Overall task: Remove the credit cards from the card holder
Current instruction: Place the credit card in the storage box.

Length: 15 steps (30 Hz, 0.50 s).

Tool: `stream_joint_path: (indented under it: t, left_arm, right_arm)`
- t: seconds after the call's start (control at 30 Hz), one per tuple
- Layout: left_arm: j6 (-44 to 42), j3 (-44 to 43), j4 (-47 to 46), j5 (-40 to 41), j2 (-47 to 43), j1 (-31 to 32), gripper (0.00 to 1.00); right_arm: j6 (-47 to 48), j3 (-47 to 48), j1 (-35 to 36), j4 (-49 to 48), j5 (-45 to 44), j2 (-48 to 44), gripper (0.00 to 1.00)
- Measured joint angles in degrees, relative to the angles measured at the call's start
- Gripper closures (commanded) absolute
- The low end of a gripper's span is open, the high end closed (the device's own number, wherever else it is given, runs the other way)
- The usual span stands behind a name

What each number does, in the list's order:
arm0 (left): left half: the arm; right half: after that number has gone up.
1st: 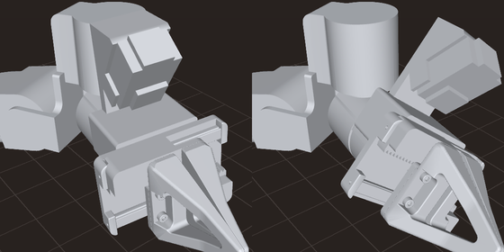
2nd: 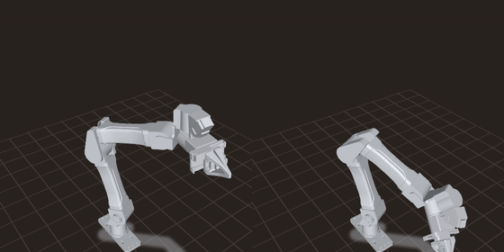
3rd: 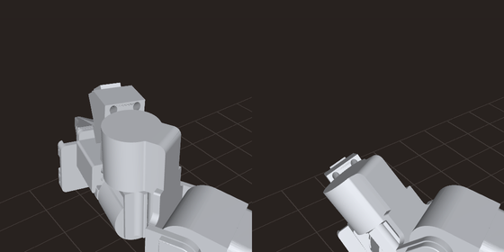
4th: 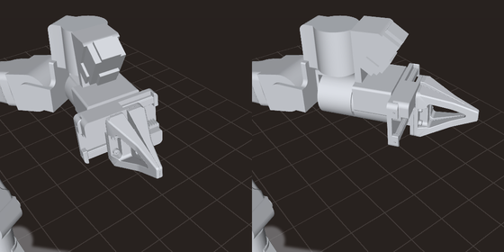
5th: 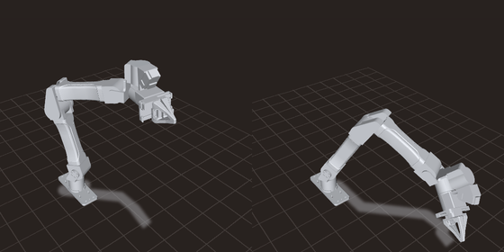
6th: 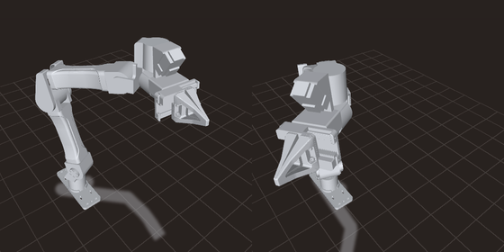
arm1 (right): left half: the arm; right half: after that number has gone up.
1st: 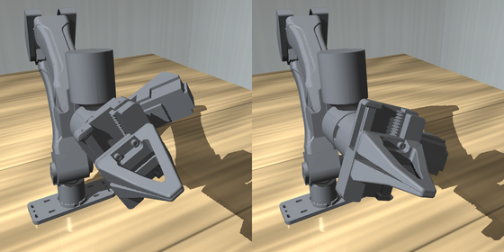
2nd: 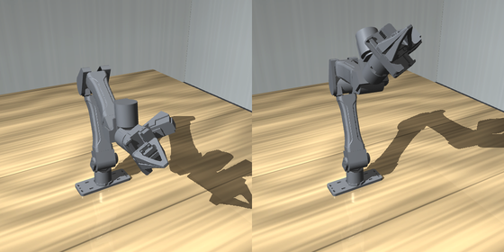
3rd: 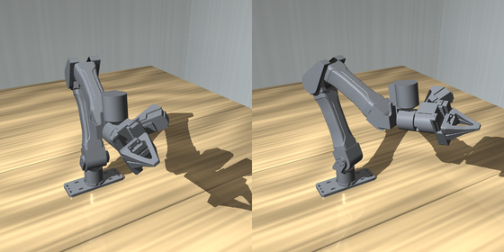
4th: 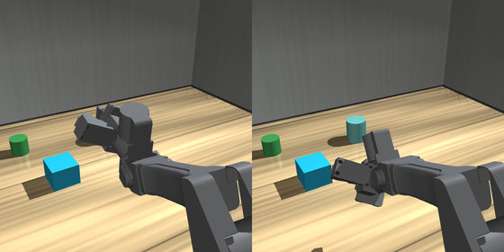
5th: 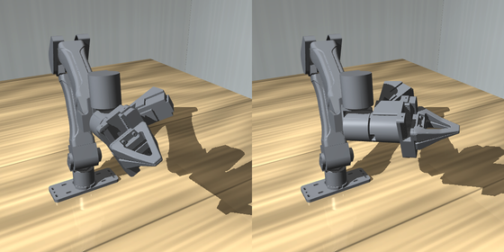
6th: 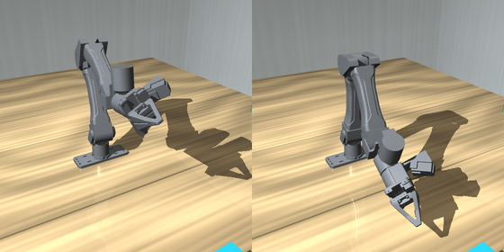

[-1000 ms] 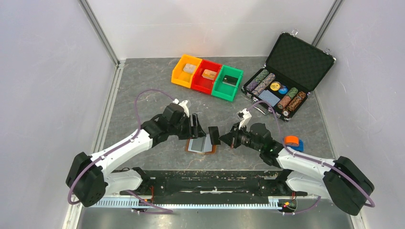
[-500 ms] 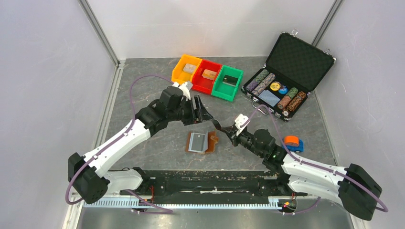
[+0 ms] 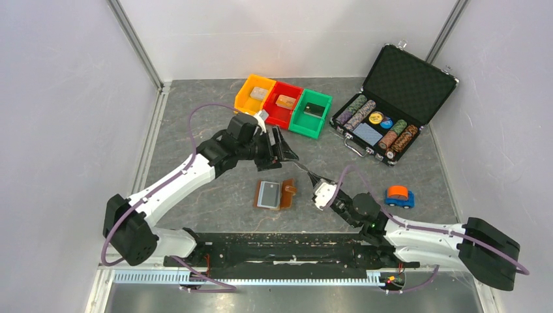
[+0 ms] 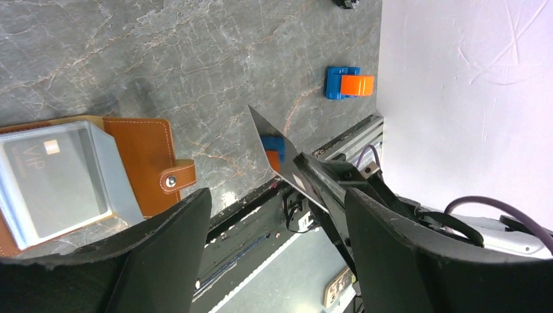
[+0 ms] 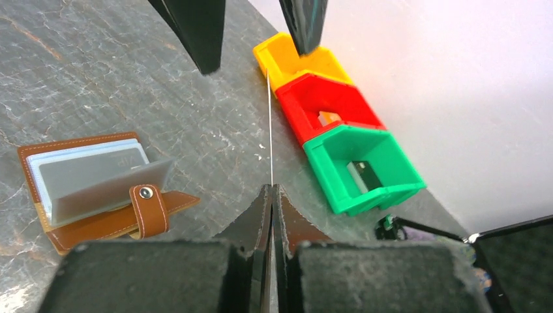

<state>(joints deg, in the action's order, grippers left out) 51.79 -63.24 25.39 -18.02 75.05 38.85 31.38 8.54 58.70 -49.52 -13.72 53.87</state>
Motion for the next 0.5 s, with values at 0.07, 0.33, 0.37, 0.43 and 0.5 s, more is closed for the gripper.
stream_joint_path:
  t: [0.07,0.33,0.37,0.43,0.5]
  left_arm:
    - [0.31,0.57,-1.29,-0.98,0.76,-0.04,0.21]
    - [4.24,4.92,-7.37,-5.40,2.29,-0.15,0.63]
    - [4.72,5.33,-7.89,-5.84,2.32,-0.15,0.74]
    - [5.27,6.27,-9.05,-6.62,2.29,-0.17,0.97]
    - [5.55,7.19,-10.21,-7.19,2.25,-0.31,0.98]
  right_arm:
    - [2.29,0.00,1.55,-1.31,-1.44,0.42,1.00]
    - [10.12,0.00,7.13,-3.45,-7.69,4.28,1.00]
    - [10.58,0.00,7.72,-3.50,-8.20,4.76,0.99]
    - [11.45,0.00,8.55,-3.56,-9.46,5.20,0.93]
    - [11.89,0.00,9.11,-3.50,-10.34,5.22,0.83]
